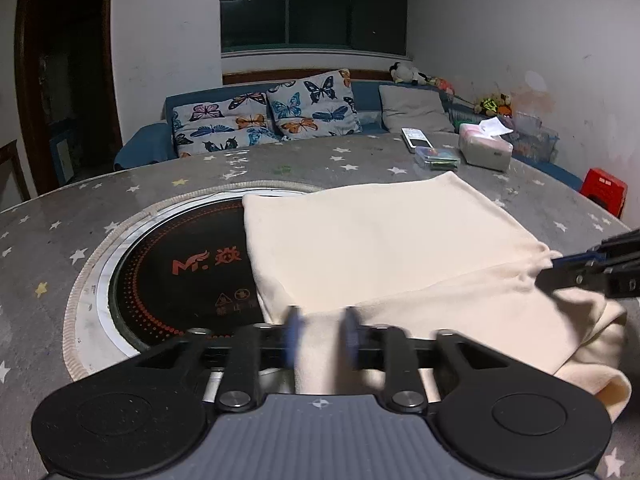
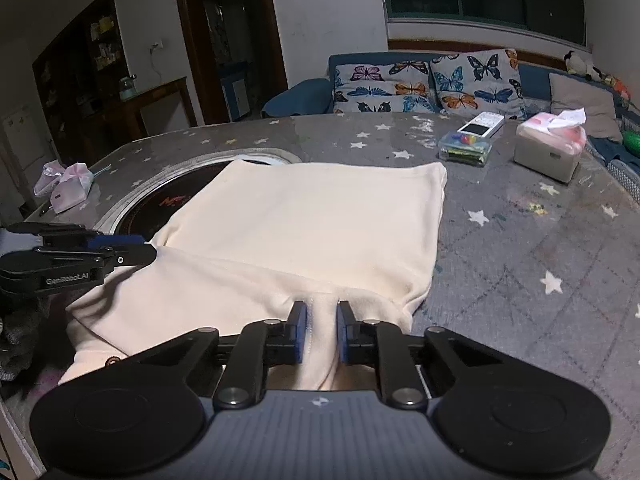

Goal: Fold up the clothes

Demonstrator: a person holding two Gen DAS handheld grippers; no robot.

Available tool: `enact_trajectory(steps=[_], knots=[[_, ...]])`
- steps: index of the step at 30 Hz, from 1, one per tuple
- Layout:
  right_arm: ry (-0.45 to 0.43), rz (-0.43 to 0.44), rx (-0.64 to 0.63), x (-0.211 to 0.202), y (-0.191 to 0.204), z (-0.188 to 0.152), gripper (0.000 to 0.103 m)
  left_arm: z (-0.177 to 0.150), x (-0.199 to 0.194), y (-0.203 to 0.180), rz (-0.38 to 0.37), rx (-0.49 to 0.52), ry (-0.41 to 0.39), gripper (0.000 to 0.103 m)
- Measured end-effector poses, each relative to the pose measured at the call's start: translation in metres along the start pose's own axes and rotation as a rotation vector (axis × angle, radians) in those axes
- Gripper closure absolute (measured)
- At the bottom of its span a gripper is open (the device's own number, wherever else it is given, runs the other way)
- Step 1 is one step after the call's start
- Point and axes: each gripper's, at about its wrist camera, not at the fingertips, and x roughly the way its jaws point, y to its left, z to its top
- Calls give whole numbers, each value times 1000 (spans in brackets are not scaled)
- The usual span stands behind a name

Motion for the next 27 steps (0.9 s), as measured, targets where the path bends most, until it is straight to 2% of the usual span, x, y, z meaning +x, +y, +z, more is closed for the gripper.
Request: enact_trajectory(steps=[2, 9, 12, 14, 17, 19, 24, 27], knots=[[-13, 4, -5, -3, 2, 3, 93, 0, -1, 2, 15, -5, -3, 100], [-64, 20, -14, -13, 9, 13, 96, 0, -12, 8, 60, -59, -39, 101], [-61, 1, 14, -7, 4, 13, 96, -2, -10, 15, 67, -96, -28, 101], [-22, -3, 41, 4, -2, 10, 95, -3, -8, 19, 67, -119, -16, 101], [33, -4, 78, 20, -14, 1, 92, -1, -8, 21, 63, -125, -8, 95], [17, -8, 61, 14, -12, 2, 89, 0, -8, 22, 60, -130, -2, 91], [-22, 17, -38, -7, 4, 10, 89, 3, -28, 15, -2, -98, -19, 92], [7, 62, -77, -11, 15, 8, 89, -4, -41, 3, -64, -42, -15, 92]])
